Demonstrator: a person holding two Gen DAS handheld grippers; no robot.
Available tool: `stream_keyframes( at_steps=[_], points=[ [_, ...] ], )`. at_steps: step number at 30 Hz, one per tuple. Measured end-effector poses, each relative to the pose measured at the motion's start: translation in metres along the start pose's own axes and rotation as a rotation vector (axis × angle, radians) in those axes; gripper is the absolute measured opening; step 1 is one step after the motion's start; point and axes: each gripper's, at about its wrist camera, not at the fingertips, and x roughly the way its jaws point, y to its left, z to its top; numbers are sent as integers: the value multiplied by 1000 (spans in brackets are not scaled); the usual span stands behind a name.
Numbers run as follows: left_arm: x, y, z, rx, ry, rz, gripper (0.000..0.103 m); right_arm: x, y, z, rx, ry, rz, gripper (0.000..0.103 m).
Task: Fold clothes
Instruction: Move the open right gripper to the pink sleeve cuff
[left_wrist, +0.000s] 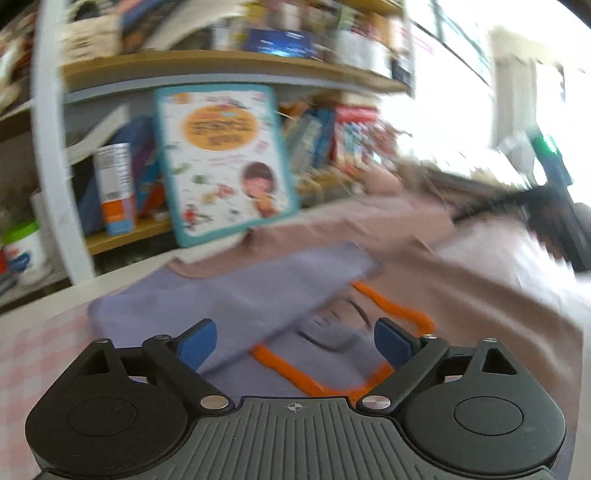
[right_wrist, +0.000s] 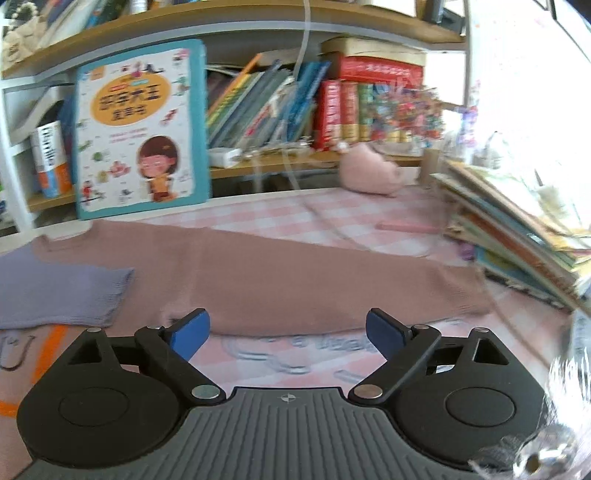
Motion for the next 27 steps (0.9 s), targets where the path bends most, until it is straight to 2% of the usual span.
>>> stream_keyframes(
  at_steps=[4, 7, 17, 24, 27],
  points=[
    [9, -21, -13, 130, 50, 6, 97, 4, -20, 4, 28, 4, -60, 95],
    [12, -28, -14, 179, 80, 12, 98, 8, -33, 7, 52, 6, -97, 97],
    [13, -24, -15, 154, 85, 11, 100, 20, -58, 4, 34, 22, -158, 100],
    [8, -14, -14, 93, 55, 42, 100, 27, -86, 0, 90, 48, -183, 100],
    [7, -11, -13, 76, 50, 27, 100, 29, -99, 0, 133, 55, -199, 97]
  ],
)
